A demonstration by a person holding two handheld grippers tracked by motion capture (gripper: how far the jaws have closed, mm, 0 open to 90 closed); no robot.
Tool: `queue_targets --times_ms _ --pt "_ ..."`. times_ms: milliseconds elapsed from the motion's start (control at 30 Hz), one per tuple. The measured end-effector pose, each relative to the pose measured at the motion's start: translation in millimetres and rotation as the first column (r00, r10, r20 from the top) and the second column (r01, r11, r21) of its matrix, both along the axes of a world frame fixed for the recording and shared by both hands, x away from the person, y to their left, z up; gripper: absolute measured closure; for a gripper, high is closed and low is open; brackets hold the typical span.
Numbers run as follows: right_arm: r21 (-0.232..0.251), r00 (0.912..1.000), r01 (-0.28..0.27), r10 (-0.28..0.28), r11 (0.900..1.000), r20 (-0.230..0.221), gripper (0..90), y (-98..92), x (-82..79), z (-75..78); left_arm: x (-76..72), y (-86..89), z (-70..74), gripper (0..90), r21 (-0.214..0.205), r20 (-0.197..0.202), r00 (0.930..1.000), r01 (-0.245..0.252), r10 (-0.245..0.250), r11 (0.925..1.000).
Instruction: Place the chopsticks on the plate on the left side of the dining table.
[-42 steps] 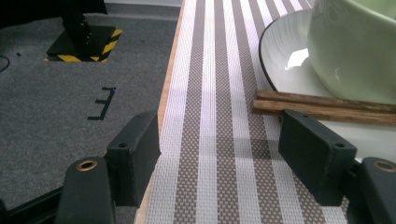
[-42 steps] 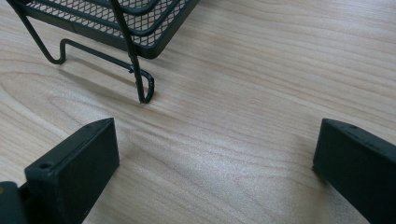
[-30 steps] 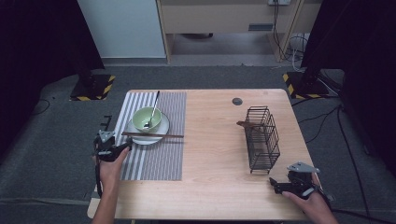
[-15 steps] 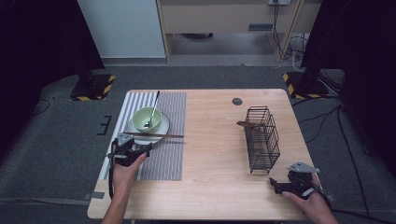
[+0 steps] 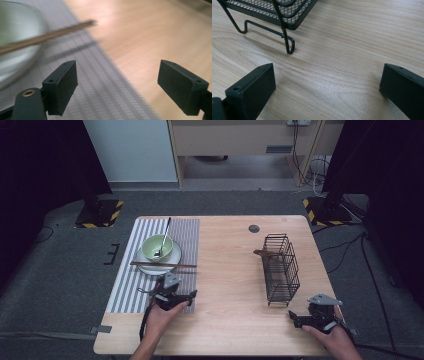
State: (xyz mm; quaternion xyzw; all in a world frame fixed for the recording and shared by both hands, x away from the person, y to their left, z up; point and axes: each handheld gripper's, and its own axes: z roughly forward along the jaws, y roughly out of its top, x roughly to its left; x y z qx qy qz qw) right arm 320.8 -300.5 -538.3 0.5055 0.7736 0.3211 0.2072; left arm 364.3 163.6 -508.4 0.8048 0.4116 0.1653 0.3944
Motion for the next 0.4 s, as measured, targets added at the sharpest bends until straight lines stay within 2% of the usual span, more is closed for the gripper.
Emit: queue_targets --times_ms 33,100,133,233,267,300,400 --pt "0.0 1.0 0.0 0.0 1.0 0.0 0.4 0.0 0.0 0.0 -1.4 -8.5 -3.4 15.2 0.003 -0.011 0.9997 0.022 -0.022 0.9998" --pt "0.0 1.0 0.0 0.0 1.0 0.0 0.4 -0.1 0.0 0.0 -4.4 -24.3 -10.2 15.2 0.039 -0.022 0.9975 0.067 -0.067 0.997" --pt "0.0 1.0 0.0 0.0 1.0 0.001 0.4 -0.1 0.0 0.0 -5.9 -32.8 -13.3 14.9 0.072 -0.022 0.9955 0.093 -0.092 0.993" --pt "-0.002 1.0 -0.001 0.001 1.0 0.0 0.4 -0.2 0.0 0.0 -8.3 -46.2 -21.2 13.9 0.115 -0.031 0.9919 0.126 -0.123 0.9853" --pt "0.0 1.0 -0.001 0.001 1.0 0.0 0.4 -0.1 0.0 0.0 -8.9 -49.4 -23.9 13.3 0.12 -0.035 0.9904 0.137 -0.134 0.9833" --pt "-0.002 1.0 -0.001 0.001 1.0 0.001 0.4 -0.2 0.0 0.0 -9.3 -51.0 -25.1 12.4 0.107 -0.034 0.9899 0.141 -0.138 0.9843" --pt "0.0 1.0 -0.001 0.001 1.0 0.0 0.4 -0.1 0.0 0.0 -8.7 -51.9 -26.4 10.9 0.102 -0.028 0.9903 0.139 -0.136 0.9851"
